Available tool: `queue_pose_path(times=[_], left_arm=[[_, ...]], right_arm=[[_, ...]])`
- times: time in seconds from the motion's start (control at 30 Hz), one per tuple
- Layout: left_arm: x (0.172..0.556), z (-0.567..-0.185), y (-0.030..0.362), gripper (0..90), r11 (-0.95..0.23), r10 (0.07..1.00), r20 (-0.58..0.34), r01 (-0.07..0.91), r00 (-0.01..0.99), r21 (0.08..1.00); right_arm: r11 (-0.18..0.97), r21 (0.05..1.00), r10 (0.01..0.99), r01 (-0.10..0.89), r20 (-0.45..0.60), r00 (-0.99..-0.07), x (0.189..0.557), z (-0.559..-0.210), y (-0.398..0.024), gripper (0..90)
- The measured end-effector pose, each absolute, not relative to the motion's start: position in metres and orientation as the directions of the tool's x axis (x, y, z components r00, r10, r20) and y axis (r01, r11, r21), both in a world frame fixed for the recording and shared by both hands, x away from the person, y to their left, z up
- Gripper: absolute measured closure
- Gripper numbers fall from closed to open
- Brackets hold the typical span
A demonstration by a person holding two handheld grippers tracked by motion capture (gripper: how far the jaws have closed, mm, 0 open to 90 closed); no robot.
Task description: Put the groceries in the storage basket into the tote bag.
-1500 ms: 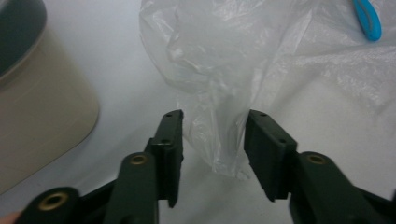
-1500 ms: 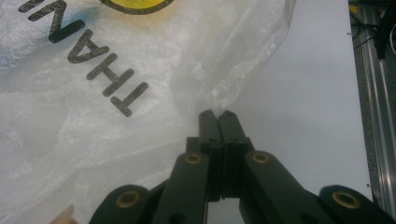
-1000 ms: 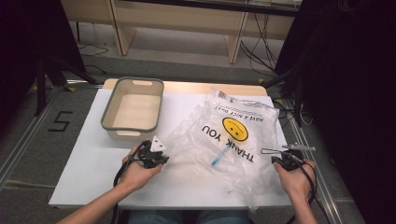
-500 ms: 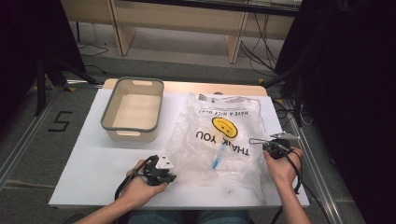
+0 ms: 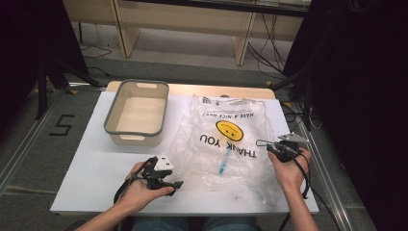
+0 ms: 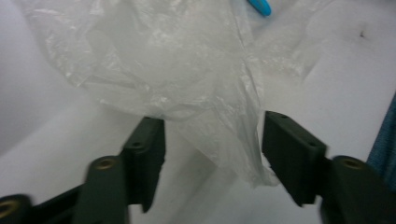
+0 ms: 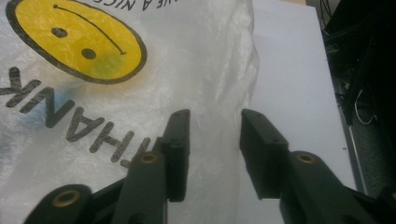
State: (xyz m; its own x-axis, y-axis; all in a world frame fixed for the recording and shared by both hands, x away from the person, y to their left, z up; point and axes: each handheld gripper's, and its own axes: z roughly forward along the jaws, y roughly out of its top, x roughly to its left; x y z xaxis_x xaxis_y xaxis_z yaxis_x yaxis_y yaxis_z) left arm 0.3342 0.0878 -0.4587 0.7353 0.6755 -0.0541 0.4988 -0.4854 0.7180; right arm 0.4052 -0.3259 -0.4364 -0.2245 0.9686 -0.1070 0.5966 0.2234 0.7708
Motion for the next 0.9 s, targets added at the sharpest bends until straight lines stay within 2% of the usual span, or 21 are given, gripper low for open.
queue_pose_path(times=[0.13,0.3,0.53,0.9], left_arm=[[0.332,-0.459,0.095,24.1,-0.467,0.690,-0.065,0.512,0.721,0.721],[0.335,-0.465,0.099,18.2,-0.472,0.697,-0.068,0.528,0.714,0.706],[0.336,-0.467,0.101,16.5,-0.462,0.703,-0.067,0.526,0.708,0.715],[0.337,-0.473,0.105,16.2,-0.452,0.705,-0.073,0.527,0.705,0.720]], right_arm=[[0.220,0.790,0.964,0.573,-0.086,-0.252,0.393,-0.429,-0.329,52.7],[0.211,0.805,0.950,0.554,-0.036,-0.309,0.379,-0.427,-0.332,46.1],[0.191,0.806,0.935,0.560,0.024,-0.354,0.358,-0.433,-0.339,39.0],[0.203,0.793,0.907,0.575,0.069,-0.416,0.336,-0.441,-0.336,35.8]])
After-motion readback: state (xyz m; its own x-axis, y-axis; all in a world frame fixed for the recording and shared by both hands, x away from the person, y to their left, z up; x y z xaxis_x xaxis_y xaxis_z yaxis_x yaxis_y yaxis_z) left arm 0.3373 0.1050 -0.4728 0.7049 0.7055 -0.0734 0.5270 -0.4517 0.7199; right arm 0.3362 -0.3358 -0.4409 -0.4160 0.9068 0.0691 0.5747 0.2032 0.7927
